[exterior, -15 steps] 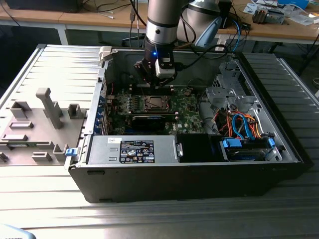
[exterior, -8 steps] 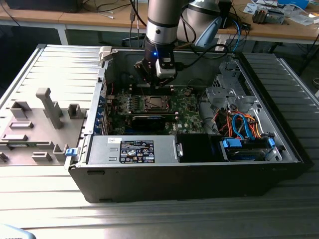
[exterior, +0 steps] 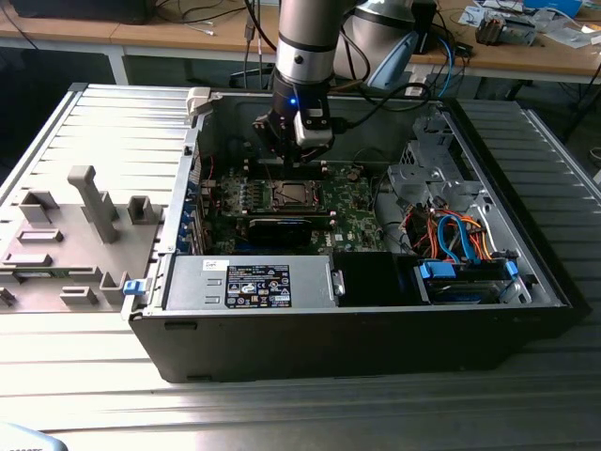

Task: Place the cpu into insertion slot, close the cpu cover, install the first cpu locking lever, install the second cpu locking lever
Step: 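Install the first cpu locking lever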

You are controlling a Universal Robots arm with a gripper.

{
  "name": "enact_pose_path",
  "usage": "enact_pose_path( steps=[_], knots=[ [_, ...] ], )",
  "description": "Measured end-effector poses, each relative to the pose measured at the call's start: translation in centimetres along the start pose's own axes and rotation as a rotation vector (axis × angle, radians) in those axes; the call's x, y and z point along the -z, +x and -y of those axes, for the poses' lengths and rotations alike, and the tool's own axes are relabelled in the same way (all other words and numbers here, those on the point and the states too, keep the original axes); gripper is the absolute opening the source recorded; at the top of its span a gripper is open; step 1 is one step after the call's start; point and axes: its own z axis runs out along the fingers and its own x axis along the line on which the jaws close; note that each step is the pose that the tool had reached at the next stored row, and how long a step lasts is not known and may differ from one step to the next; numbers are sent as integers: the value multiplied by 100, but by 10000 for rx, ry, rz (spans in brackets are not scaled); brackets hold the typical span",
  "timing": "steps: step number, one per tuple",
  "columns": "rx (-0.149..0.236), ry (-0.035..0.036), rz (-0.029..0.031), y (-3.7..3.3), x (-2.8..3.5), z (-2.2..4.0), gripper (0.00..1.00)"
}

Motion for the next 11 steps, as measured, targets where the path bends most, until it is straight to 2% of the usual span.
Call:
enact_pose_path(
  steps=[11],
  knots=[
    [129,7,5,-9,1,-3,11]
  ],
)
